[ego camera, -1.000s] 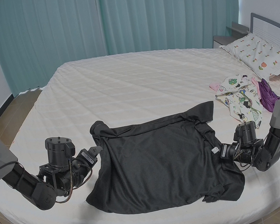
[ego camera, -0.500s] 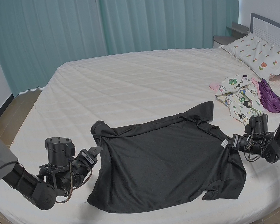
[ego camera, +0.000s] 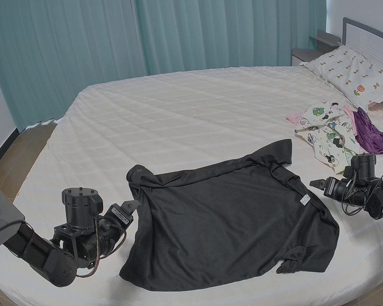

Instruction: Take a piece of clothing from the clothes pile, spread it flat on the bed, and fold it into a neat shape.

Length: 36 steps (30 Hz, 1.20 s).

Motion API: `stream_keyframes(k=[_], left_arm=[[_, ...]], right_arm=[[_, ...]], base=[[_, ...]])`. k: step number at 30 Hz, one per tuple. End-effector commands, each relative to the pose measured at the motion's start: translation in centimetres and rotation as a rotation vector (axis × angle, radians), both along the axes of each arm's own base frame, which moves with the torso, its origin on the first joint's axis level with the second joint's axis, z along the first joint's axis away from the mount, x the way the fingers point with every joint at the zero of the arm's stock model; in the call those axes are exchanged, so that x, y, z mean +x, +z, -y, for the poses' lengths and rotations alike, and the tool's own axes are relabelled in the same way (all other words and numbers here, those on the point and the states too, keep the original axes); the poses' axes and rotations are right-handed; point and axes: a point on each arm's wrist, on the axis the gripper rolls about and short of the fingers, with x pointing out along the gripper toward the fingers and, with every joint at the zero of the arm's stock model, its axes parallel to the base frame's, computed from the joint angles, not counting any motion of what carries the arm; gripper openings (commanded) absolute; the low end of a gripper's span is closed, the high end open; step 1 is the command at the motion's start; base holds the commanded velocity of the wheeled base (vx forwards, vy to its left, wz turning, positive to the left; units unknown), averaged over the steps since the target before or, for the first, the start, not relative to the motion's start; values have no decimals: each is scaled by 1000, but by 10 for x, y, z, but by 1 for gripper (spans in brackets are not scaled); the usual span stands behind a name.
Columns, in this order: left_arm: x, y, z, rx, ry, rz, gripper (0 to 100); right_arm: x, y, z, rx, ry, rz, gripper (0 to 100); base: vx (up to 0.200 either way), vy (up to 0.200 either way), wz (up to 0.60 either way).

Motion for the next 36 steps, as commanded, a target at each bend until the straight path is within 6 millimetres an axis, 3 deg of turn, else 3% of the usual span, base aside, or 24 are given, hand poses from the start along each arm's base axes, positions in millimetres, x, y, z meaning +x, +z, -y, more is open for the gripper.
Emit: stream_keyframes(k=[1,6,12,16,25,36], left_arm=[[1,-1,0,0,1,-1,100],[0,0,0,0,1,-1,100],[0,0,0,0,1,-1,100],[0,0,0,0,1,1,100],[0,0,0,0,1,-1,100],[0,0,0,0,1,-1,100]], right_arm=[[-1,-3,-15,-1,35,12,100],[4,-19,-46,-65,50,-16,100],[11,-30,-54,-118,39,-21,100],[20,-35,-47,-141,-20,-19,100],[28,-20,-15,-130,-112,25,100],[37,-19,22,-120,-207,42,100]], base=[[0,0,0],[0,0,0],[0,0,0],[0,0,0],[0,0,0],[0,0,0]])
